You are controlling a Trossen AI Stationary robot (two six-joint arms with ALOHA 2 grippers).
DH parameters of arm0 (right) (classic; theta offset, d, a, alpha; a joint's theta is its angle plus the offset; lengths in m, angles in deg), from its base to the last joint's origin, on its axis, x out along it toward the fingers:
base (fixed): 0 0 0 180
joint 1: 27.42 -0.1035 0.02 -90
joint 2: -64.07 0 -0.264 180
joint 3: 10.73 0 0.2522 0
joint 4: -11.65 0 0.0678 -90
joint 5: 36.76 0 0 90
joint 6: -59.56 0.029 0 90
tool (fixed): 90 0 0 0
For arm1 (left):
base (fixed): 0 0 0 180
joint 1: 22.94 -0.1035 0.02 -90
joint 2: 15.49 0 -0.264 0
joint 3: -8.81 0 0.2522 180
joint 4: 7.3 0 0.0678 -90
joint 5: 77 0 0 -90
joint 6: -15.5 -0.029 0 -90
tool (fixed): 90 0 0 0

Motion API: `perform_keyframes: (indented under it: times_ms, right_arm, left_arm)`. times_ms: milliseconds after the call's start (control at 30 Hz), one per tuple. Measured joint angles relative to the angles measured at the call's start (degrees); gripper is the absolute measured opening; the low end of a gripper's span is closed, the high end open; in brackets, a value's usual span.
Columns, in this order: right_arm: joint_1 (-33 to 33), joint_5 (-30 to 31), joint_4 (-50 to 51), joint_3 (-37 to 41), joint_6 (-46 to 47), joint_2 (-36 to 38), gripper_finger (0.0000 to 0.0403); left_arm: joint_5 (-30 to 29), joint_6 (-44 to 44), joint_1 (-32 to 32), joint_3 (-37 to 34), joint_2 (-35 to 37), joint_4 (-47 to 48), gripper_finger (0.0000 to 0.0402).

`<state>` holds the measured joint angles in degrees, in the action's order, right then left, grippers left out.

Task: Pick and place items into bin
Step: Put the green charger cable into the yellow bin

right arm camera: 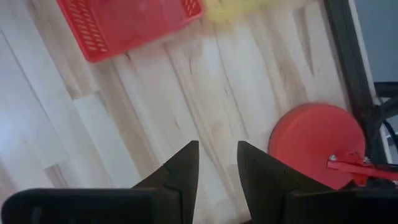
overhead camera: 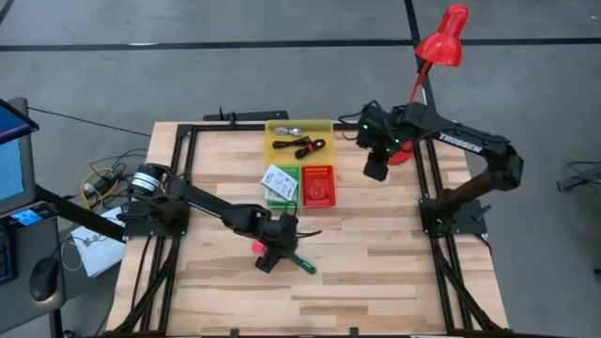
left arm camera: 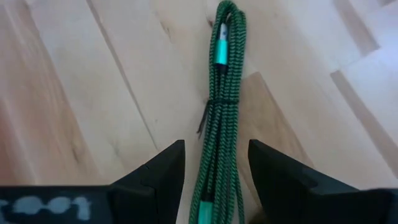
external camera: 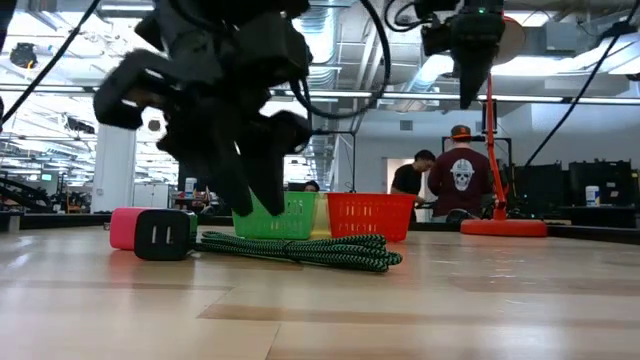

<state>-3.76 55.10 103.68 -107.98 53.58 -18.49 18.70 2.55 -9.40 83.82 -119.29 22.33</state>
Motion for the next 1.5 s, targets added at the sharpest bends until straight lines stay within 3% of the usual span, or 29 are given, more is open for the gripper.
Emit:
perform_keyframes:
  times_ms: [267, 900, 1033, 1233, 1367, 1500]
  right_arm:
    - [0.0, 0.11, -3.62, 6.37, 0.13, 2.86, 0.0104]
    - [-0.04, 0.08, -6.37, 9.75, 1.55, 2.73, 0.0104]
    - [-0.04, -0.05, -6.82, 9.75, 1.98, 2.73, 0.0104]
    - [-0.04, -0.07, -6.84, 9.75, 2.05, 2.71, 0.0104]
    - [-0.04, -0.09, -6.81, 9.75, 2.31, 2.71, 0.0104]
    - [-0.04, -0.09, -6.81, 9.75, 2.54, 2.71, 0.0104]
  left_arm:
    - [6.02, 0.08, -2.08, 2.12, -4.34, 0.24, 0.0167]
    - [7.93, 3.21, -2.65, 2.35, -6.54, -0.03, 0.0165]
    - [7.72, 3.17, -2.38, 2.34, -6.63, -0.01, 0.0131]
    - [6.02, 2.45, -1.55, 3.22, -6.74, 0.85, 0.002]
    - [3.94, 0.02, -0.72, 5.12, -6.76, 4.26, 0.0015]
    - [-3.13, -3.46, 0.73, 9.19, -6.22, 10.66, 0.0007]
